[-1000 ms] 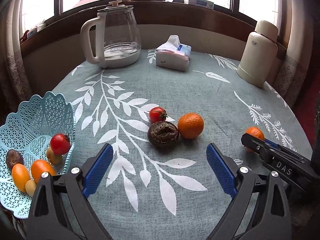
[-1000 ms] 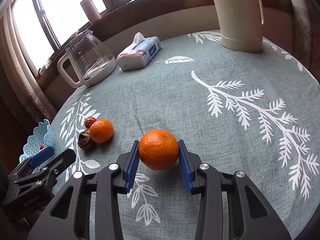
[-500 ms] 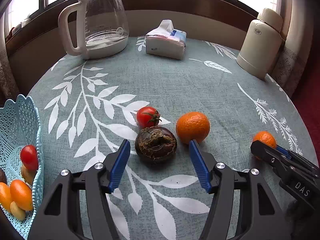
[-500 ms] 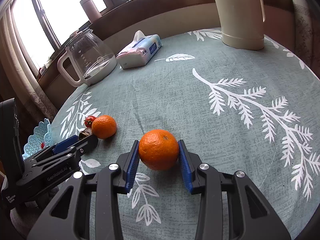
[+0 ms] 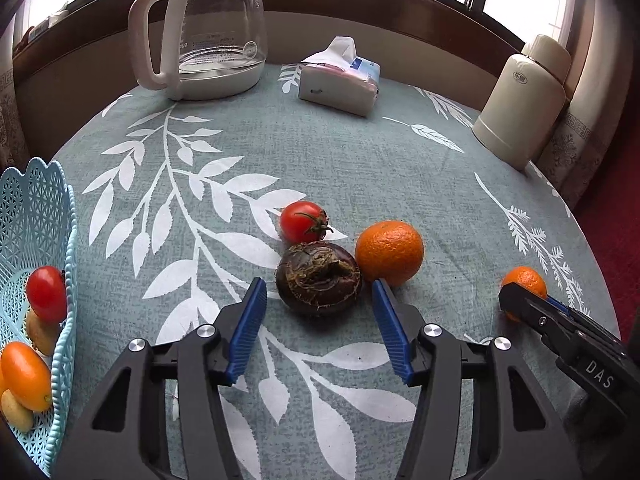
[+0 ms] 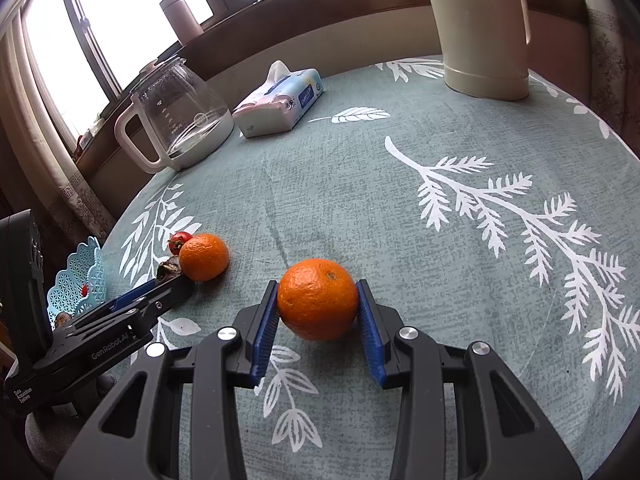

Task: Organize fruits
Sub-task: 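Move the left gripper to the second brown tuber and close it while the right gripper holds the orange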

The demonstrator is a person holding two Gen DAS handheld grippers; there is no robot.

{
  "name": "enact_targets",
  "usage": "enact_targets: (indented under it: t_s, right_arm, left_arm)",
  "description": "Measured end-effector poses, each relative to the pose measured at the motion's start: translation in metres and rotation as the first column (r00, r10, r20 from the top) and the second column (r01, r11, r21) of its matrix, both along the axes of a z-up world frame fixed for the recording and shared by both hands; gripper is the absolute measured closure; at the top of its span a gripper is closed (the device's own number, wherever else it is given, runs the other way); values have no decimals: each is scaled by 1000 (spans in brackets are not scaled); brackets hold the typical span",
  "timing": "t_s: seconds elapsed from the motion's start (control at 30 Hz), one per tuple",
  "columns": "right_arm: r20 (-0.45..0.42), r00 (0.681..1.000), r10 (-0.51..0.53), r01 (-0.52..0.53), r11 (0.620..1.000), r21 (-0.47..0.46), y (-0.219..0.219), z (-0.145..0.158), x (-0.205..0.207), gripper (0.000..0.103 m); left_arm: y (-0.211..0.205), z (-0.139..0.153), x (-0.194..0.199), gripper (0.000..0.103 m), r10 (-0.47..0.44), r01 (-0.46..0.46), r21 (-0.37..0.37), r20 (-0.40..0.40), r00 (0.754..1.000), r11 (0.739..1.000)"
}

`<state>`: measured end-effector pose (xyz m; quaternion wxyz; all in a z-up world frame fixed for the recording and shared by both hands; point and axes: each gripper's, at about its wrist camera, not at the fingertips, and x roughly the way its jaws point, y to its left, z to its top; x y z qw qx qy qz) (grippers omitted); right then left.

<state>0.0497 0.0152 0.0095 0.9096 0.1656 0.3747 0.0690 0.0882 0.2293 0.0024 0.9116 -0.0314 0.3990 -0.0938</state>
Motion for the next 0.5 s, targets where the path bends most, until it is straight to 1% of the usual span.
enact_targets:
  t_s: [0.1,0.2,0.5]
  right_arm:
    - [0,1000,1,-1,1000,0,0,0,0,65]
    - [0,1000,2,-2,1000,0,0,0,0,65]
    - [1,1000,3,-3,1000,-1,1,0,0,65]
  left_arm:
    - [0,0,0,53,-2,2,2,-1,1000,1000]
    - [-5,0,2,57,-14,14,24,-2,1000,1000]
    - [-8,0,1,57,-19,19,36,9,1000,999]
